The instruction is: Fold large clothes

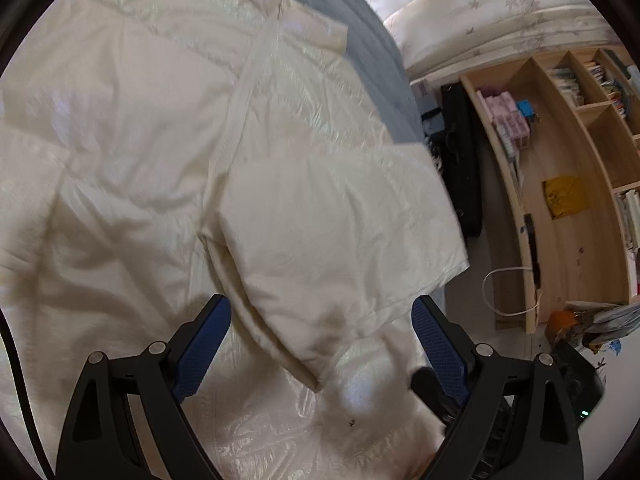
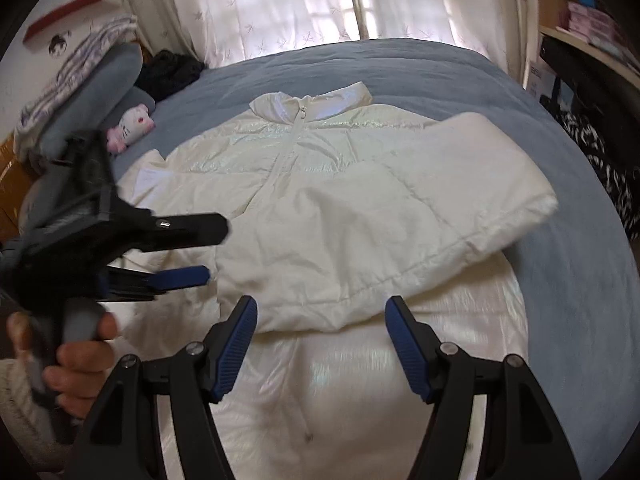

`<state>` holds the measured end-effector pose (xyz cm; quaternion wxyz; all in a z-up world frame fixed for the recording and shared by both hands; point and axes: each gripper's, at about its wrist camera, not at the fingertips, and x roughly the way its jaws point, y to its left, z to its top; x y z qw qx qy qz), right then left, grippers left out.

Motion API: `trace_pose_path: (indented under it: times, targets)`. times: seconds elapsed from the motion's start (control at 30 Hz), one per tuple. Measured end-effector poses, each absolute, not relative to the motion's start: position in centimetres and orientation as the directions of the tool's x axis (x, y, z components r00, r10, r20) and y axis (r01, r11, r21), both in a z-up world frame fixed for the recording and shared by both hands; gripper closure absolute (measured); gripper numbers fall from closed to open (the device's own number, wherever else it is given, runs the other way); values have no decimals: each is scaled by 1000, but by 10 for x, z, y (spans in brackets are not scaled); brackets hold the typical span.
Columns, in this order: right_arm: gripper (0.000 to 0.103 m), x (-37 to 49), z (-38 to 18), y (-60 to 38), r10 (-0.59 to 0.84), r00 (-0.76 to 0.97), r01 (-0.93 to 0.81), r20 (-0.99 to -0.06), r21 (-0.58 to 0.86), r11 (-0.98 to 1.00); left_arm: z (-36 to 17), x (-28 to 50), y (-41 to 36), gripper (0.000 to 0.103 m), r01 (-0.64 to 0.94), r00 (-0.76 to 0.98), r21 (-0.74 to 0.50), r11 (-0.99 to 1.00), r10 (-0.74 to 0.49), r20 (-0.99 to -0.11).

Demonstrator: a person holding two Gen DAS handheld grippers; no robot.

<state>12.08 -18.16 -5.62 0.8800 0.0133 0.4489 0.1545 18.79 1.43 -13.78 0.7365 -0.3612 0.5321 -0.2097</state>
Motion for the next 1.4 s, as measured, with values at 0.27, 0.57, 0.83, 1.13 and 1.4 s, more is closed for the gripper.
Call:
trace_pose_path:
  times: [0.27,0.57,0.83,1.13,1.4]
  targets:
    - [36,104,-52,-202,317,566,-177,-761,263,948,-154,184,-9,12,-77,303,-731,678,-682,-665]
    - [36,104,-73,-195,324,480,-116,-815,308,944,-133,197,-30,71,-11,362,-622,783,-576,-733]
    - [36,103,-49,-204,351,527,-105,-774,350,931,-29,226,-46,96,182,637,-197,963,-268,-723]
    - [36,134,-20,-227,241,598,5,-764,304,953,-13,283,42,94,-26,748,-1,1000,18,-663]
    - [36,202,-38,-273,253,557,209,-791,429,879,-116,323,83,62,-68,543,-56,996,-11,-840]
